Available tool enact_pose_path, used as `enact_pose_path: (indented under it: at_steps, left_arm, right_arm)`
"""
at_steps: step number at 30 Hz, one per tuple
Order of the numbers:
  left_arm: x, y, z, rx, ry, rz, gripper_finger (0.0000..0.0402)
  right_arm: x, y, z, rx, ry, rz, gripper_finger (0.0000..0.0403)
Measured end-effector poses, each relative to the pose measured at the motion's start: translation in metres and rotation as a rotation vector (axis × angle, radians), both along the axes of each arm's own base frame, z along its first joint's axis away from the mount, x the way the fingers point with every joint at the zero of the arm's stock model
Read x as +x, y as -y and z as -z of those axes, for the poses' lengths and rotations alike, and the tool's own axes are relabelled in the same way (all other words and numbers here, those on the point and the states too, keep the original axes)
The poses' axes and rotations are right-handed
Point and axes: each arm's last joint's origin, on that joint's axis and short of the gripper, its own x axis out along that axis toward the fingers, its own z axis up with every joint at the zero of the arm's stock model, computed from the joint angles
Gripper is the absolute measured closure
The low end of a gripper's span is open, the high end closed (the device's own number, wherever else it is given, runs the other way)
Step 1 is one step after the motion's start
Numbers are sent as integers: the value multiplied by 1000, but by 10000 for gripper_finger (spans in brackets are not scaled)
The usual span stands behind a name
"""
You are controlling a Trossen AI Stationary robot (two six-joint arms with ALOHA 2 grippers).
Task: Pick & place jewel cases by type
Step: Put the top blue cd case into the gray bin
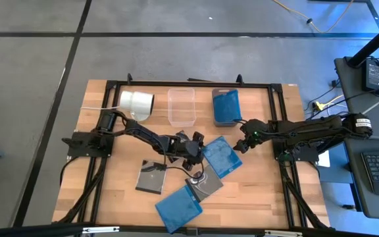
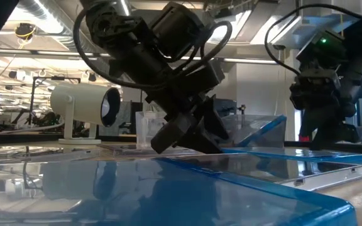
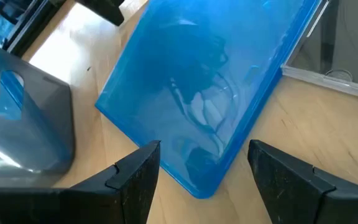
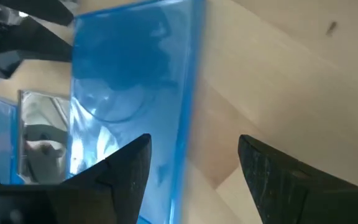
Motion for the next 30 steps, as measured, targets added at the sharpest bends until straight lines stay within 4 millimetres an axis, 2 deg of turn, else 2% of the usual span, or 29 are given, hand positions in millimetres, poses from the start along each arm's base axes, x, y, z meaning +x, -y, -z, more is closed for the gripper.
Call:
enact_pose_path:
  at_steps: [9, 22, 30]
  left_arm:
    - [2, 0, 8, 17, 1, 7, 159]
    - [3, -1, 8, 18, 23, 10, 160]
    - [3, -1, 8, -2, 27, -8, 160]
  right_arm:
    - [9, 1, 12, 36, -48, 38, 159]
    - [25, 1, 20, 107, 44, -35, 159]
    - [32, -1, 14, 149, 165, -103, 159]
